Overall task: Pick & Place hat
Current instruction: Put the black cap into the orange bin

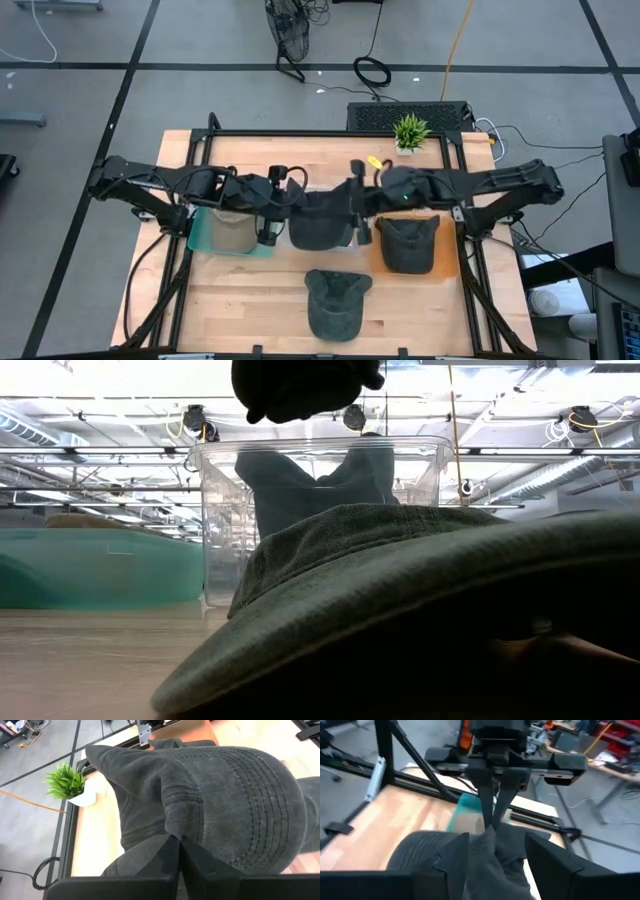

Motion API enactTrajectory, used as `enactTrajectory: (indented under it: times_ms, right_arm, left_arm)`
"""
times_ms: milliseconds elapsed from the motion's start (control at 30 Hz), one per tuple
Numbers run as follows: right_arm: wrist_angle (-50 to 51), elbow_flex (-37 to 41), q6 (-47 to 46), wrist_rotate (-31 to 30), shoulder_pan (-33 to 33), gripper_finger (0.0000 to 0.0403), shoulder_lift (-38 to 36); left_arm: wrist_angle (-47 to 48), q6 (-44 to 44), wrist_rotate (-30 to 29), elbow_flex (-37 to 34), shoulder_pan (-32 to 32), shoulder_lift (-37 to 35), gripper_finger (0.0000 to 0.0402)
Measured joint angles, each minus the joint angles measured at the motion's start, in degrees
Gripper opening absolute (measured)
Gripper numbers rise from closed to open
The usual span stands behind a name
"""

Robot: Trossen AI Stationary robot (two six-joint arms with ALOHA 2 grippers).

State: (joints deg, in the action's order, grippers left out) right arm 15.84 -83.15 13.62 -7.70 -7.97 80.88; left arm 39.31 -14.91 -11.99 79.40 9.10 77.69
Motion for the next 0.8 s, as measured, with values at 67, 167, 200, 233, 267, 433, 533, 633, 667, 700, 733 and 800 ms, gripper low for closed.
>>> enactTrajectory:
  times_ms: [67,167,200,233,267,433,533,633,667,700,733,800]
  right_arm:
    - [-1.6,-0.2,-2.3,4.9,2.1,0.0186,1.3]
    - [-1.1,-0.2,-4.9,9.4,4.0,0.0189,3.4]
    - [-0.8,-0.2,-5.0,9.3,4.3,0.019,4.1]
    - [-0.4,-0.2,-5.0,9.3,4.5,0.0191,4.8]
    - [-0.4,-0.2,-5.1,9.4,4.6,0.0192,5.3]
    - [-0.1,-0.2,-5.5,9.4,4.6,0.0189,6.5]
    - [1.1,-0.2,-5.5,9.4,4.6,0.018,6.8]
    - [1.2,-0.2,-5.5,9.4,4.6,0.0162,6.7]
    - [1.4,-0.2,-5.5,9.5,4.6,0.0153,6.7]
    - [1.7,-0.2,-5.5,9.6,4.6,0.0142,6.7]
    - [2.2,-0.2,-5.5,9.8,4.6,0.0132,6.7]
    - [3.2,-0.2,-5.4,10.9,4.5,0.0107,6.7]
  left_arm:
    - [0.0,0.0,0.0,0.0,0.1,0.0,0.001]
    - [0.0,0.1,0.0,0.0,0.1,0.0,0.0005]
    - [0.0,0.1,0.0,0.0,0.1,0.0,0.0006]
    - [0.1,0.1,0.0,0.0,0.1,0.0,0.0009]
    - [0.1,0.1,0.0,0.0,0.1,0.0,0.0011]
    - [0.3,0.1,-0.1,0.0,0.1,0.0,0.0006]
    - [0.5,0.5,-0.1,0.0,0.1,0.0,0.0008]
    - [0.4,0.5,-0.3,0.0,0.2,0.0,0.0011]
    - [0.4,0.6,-0.5,0.0,0.2,0.0,0.0008]
    - [0.4,0.6,-0.6,0.0,0.2,0.0,0.0006]
    - [0.4,0.6,-0.7,0.0,0.3,0.0,0.0005]
    - [0.4,0.7,-1.1,0.0,0.4,0.0,0.0007]
